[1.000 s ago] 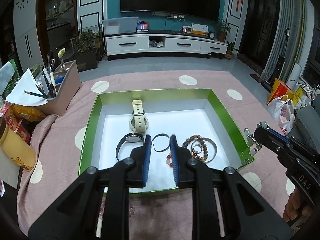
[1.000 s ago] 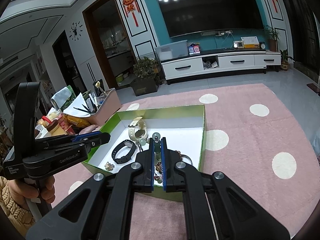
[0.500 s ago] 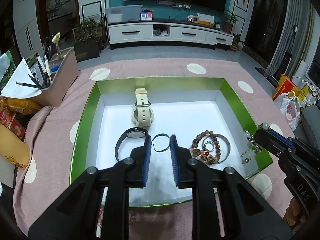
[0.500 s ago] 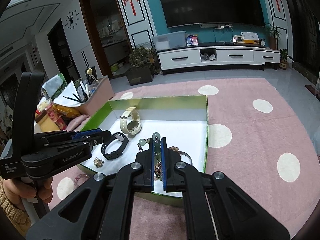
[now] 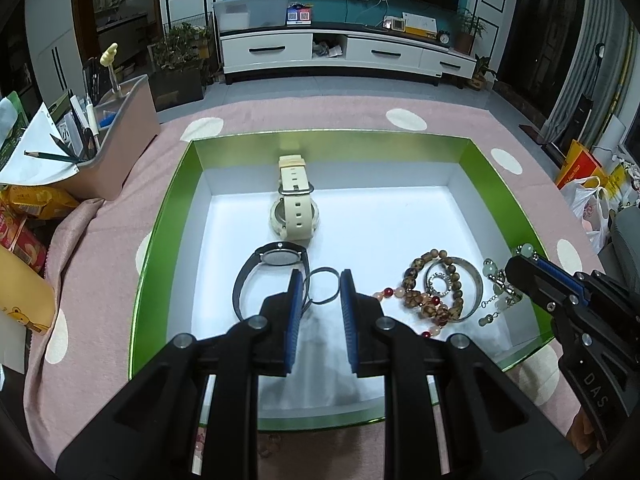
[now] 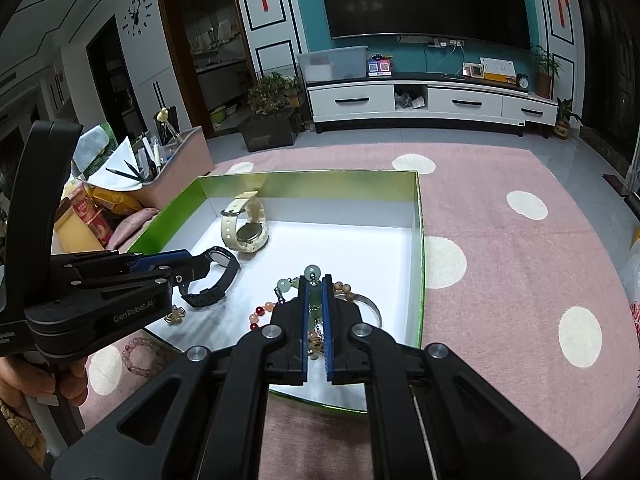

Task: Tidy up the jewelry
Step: 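Lower both tools into the box and open them to release the items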

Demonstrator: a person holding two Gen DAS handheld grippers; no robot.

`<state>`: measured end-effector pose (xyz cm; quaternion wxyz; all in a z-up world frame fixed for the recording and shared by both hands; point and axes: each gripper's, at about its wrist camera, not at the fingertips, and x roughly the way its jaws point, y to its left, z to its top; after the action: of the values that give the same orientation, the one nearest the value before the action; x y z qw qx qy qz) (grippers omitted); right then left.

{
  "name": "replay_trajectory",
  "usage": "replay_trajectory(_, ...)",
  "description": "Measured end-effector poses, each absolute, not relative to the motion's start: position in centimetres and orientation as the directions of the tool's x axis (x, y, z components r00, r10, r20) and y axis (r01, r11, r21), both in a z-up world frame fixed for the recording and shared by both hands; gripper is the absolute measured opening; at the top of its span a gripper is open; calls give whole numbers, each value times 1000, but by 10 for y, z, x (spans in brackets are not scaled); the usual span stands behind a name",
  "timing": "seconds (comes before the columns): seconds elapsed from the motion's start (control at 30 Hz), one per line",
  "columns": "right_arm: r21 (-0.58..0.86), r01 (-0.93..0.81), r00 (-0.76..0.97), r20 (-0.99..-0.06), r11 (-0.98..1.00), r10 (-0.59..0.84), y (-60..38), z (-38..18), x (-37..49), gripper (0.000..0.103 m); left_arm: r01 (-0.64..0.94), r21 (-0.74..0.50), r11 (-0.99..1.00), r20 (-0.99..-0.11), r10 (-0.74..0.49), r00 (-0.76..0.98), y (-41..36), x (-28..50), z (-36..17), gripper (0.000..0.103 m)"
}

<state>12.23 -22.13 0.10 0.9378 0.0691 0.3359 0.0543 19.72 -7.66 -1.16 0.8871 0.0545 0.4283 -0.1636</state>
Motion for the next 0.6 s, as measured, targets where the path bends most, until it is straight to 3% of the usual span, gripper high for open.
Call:
replay_trajectory(0.33,167,-46,764,-630,985,142,-222,-1,124,6,329,-40,944,-787,-232,572,-76,199,-14,19)
replay_trajectory(0.5,177,-43,760,-633,983,147,-224,0,123,11,316,-31,948,-794,-215,569,-76,199,-14,19)
replay_trajectory(0.57,170,-43,761,-633,985,143,-224,0,122,11,311,-32,950,-795,-213,568,-75,199,-14,23)
replay_trajectory(0.6,167,-44,761,-634,985,141,-224,1,121,11,307,-32,951,-796,-210,568,-74,199,-14,30)
